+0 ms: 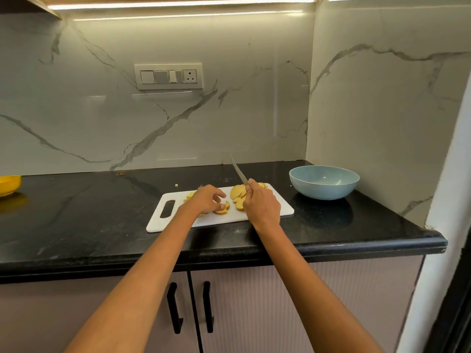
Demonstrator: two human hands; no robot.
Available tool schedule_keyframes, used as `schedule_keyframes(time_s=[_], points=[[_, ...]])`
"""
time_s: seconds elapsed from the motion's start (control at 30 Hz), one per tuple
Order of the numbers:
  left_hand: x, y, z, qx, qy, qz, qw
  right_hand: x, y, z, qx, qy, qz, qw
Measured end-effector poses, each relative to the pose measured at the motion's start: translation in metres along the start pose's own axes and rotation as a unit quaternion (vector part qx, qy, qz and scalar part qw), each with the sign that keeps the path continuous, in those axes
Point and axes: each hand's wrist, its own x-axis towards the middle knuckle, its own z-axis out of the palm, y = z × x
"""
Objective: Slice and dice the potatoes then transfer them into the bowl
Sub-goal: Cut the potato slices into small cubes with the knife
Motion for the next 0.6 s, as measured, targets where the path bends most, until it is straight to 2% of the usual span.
schedule_keyframes(time_s=[0.13, 0.4, 0.6], points=[[0.006, 0.015, 0.015, 0.009, 0.039, 0.011, 0.999, -0.001, 0.001, 0.000, 0.000, 0.011, 0.000, 1.000], [0.013, 0.024, 0.020, 0.048, 0.066, 0.053, 0.995, -0.001, 0.004, -0.002, 0.010, 0.029, 0.007, 1.000], [0.012, 0.018, 0.019, 0.091, 0.054, 0.082, 0.991, -0.002, 0.003, -0.002, 0.020, 0.029, 0.012, 0.999]])
